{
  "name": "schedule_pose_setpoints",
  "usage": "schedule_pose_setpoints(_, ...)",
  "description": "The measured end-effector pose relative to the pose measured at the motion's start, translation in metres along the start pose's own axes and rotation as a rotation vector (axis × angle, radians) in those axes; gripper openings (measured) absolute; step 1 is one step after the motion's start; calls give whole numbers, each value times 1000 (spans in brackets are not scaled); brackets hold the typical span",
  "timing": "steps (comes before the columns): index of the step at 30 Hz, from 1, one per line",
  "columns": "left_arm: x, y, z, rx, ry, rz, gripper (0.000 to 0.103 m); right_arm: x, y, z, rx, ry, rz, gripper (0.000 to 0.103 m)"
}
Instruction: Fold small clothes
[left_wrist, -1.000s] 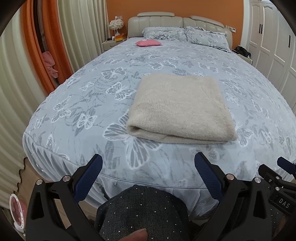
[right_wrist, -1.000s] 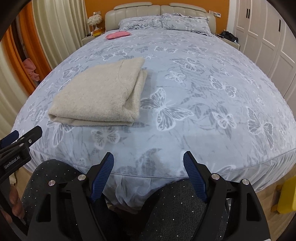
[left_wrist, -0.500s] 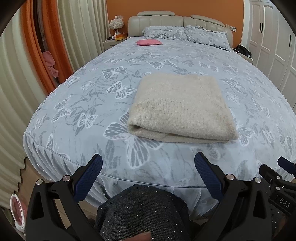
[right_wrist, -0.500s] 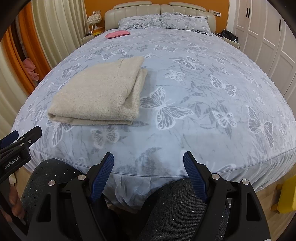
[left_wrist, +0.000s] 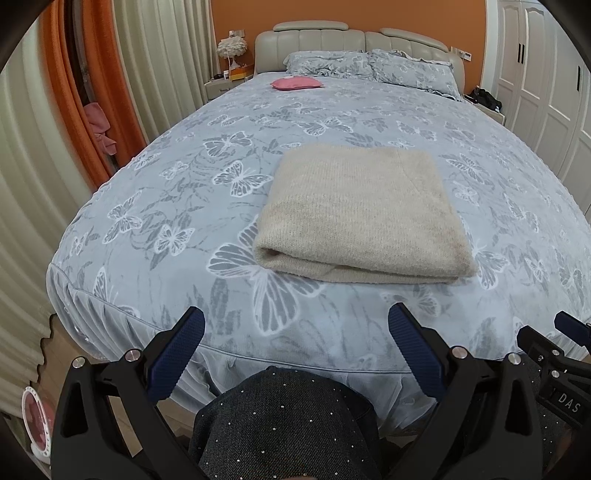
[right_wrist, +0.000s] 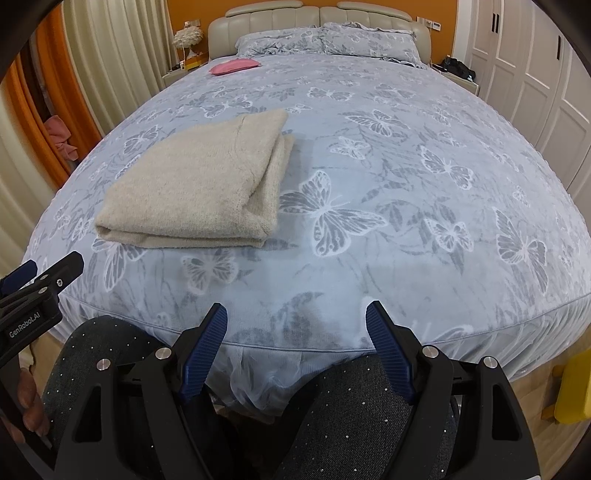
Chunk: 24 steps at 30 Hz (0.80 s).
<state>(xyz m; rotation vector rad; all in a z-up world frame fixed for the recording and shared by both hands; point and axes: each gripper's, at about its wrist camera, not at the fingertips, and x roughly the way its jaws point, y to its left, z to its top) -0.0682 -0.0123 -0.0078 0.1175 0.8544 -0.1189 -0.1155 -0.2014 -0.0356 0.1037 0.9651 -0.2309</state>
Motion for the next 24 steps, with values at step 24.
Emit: schedule_pose_setpoints(24, -1, 2, -2, -17, 10, 1, 93, 1, -3, 1, -4, 1, 3, 75)
